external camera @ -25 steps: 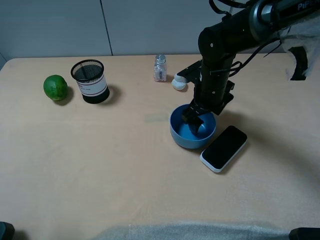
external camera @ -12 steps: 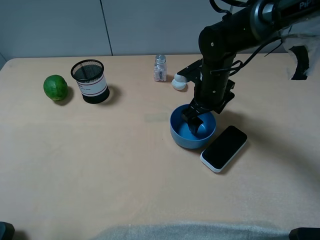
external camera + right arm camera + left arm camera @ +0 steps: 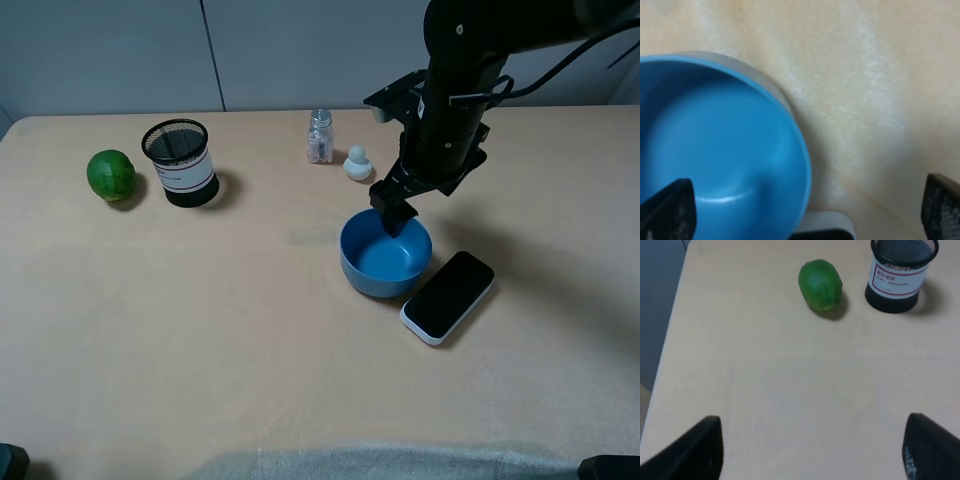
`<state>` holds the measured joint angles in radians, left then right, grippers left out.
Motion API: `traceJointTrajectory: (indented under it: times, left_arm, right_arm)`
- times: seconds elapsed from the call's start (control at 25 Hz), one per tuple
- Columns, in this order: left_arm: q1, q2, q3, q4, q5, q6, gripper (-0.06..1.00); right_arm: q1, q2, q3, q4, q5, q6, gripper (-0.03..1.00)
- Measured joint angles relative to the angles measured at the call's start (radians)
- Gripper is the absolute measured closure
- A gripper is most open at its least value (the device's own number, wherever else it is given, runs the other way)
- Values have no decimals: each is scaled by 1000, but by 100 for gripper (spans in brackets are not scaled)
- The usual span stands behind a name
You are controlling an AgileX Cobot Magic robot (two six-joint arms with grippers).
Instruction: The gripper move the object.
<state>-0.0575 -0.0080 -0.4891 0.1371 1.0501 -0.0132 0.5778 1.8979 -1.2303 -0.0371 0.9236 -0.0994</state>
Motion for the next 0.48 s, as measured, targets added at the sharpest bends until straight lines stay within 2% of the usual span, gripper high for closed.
traceJointTrajectory:
  times: [0.48]
  left_arm:
    - [0,0,0,0,0,0,15]
  right_arm:
    - [-2,-260,0,-65,27,92,29]
